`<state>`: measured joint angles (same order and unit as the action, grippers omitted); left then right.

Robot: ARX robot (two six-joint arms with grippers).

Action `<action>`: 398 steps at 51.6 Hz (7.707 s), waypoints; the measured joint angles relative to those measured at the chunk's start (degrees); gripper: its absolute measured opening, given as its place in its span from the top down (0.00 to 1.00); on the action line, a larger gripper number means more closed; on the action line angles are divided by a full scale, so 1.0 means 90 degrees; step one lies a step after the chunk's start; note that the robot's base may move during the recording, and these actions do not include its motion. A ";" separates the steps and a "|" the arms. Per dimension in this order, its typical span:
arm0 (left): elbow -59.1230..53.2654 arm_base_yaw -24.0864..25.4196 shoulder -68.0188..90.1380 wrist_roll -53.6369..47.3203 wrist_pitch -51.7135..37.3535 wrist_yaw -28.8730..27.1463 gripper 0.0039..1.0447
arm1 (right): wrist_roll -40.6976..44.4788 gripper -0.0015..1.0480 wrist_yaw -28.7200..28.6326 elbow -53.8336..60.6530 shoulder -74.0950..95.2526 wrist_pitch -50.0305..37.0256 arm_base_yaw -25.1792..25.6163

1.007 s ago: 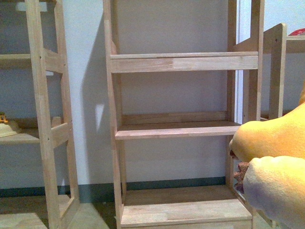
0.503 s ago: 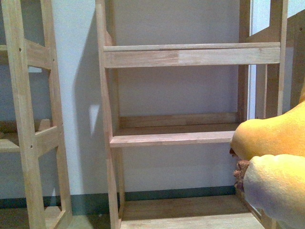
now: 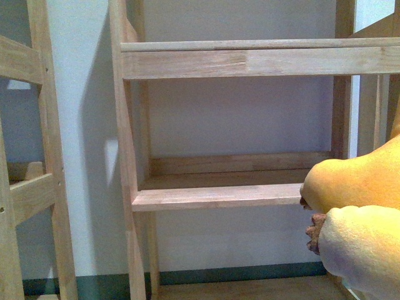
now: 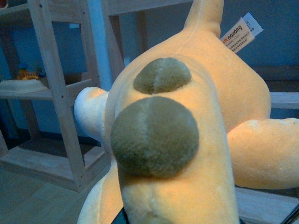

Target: Put away toys

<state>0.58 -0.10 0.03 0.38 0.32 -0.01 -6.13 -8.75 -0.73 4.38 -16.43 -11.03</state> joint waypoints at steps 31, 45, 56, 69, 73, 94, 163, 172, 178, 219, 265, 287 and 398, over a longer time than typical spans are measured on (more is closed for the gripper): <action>0.0000 0.0000 0.0000 0.0000 0.0000 0.0010 0.06 | 0.0000 0.93 0.0000 0.0000 0.0000 0.0000 0.0000; 0.0000 0.0000 0.0000 0.0000 0.0000 0.0002 0.06 | 0.0000 0.93 0.0000 0.0000 0.0000 0.0000 0.0000; -0.0002 0.0000 0.0000 0.0000 0.0000 0.0000 0.06 | 0.0000 0.93 -0.0002 0.0000 0.0000 0.0000 0.0000; 0.0000 0.0000 0.0000 0.0000 0.0000 0.0002 0.06 | 0.0330 0.93 0.0996 -0.0838 0.0724 0.1081 0.0546; 0.0000 0.0000 0.0000 0.0000 0.0000 0.0002 0.06 | 0.0362 0.93 0.0546 -0.1758 0.1117 0.0838 0.0974; -0.0002 0.0000 0.0000 0.0000 0.0000 0.0002 0.06 | 0.0398 0.93 -0.0029 -0.5151 0.3317 0.0437 0.1350; -0.0002 0.0000 0.0000 0.0000 0.0000 0.0000 0.06 | -0.1656 0.93 0.0440 -1.3311 1.0605 0.2089 -0.0675; 0.0000 0.0000 0.0000 0.0000 0.0000 0.0002 0.06 | -0.1962 0.93 0.0357 -1.3692 1.0965 0.2283 -0.0903; -0.0002 0.0000 0.0000 0.0000 0.0000 0.0002 0.06 | -0.1938 0.93 0.0296 -1.3733 1.1101 0.2346 -0.1010; 0.0000 0.0000 0.0000 0.0000 0.0000 0.0002 0.06 | -0.2307 0.93 -0.0010 -1.6279 1.2937 0.2963 -0.1156; -0.0002 0.0000 0.0000 0.0000 0.0000 0.0002 0.06 | -0.3478 0.89 -0.0483 -1.8064 1.4180 0.3150 -0.1523; -0.0002 0.0000 0.0000 0.0000 0.0000 0.0002 0.06 | -0.3495 0.28 -0.0486 -1.5990 1.3061 0.2127 -0.1443; -0.0002 0.0000 0.0000 0.0002 0.0000 0.0000 0.06 | 0.0493 0.35 0.3262 -0.1066 0.0799 0.1804 -0.1190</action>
<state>0.56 -0.10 0.03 0.40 0.32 -0.01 -1.69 20.60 -10.33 11.57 -0.19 -21.74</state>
